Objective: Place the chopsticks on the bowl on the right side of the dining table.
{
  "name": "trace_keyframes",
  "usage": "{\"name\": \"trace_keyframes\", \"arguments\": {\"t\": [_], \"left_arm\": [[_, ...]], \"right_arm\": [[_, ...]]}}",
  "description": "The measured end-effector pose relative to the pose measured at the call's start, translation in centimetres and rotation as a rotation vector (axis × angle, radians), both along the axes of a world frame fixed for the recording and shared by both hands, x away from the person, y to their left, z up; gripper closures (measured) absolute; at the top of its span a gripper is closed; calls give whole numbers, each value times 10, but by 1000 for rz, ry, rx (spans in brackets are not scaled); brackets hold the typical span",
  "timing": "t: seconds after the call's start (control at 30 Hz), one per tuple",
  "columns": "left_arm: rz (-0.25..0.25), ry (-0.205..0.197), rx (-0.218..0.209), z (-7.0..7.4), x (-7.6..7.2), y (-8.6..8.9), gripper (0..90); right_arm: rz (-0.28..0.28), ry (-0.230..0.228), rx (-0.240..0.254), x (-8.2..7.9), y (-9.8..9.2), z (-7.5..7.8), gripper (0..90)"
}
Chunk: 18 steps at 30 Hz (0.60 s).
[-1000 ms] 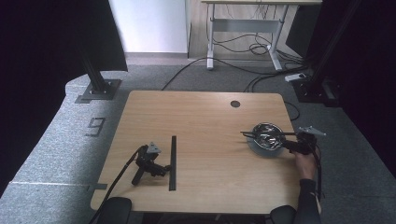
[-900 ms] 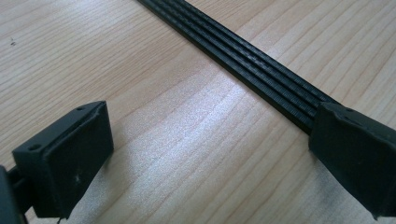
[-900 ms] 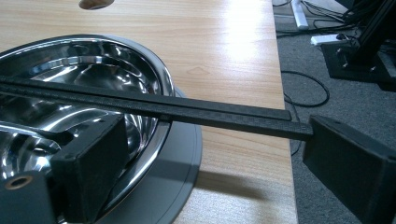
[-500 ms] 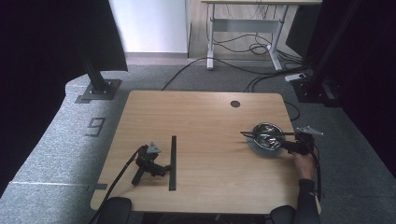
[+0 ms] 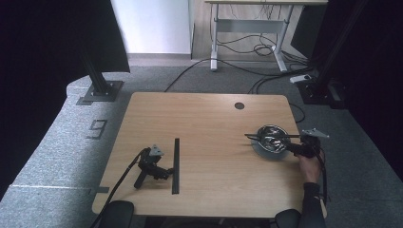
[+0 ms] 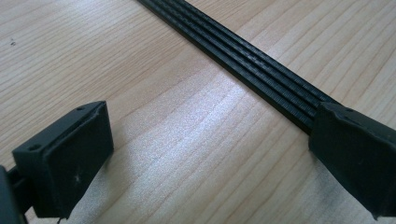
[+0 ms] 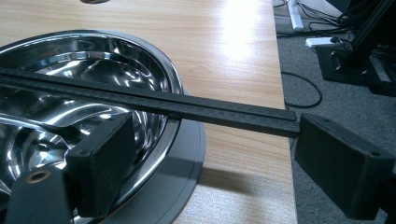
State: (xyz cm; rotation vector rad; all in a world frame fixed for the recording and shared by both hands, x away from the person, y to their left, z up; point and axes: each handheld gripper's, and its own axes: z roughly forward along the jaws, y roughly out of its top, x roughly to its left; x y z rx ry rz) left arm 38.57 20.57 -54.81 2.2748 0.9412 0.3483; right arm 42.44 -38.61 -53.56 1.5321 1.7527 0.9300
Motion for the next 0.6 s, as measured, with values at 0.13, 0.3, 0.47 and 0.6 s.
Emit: {"name": "trace_keyframes", "arguments": {"t": [0.13, 0.3, 0.47, 0.6], "left_arm": [[0, 0, 1, 0, 0, 0, 0], [1, 0, 1, 0, 0, 0, 0], [1, 0, 1, 0, 0, 0, 0], [0, 0, 1, 0, 0, 0, 0]], "right_arm": [[6, 2, 0, 0, 0, 0, 123], [8, 5, 1, 1, 0, -1, 123], [9, 4, 1, 0, 0, -1, 123], [11, 7, 2, 0, 0, 0, 122]]}}
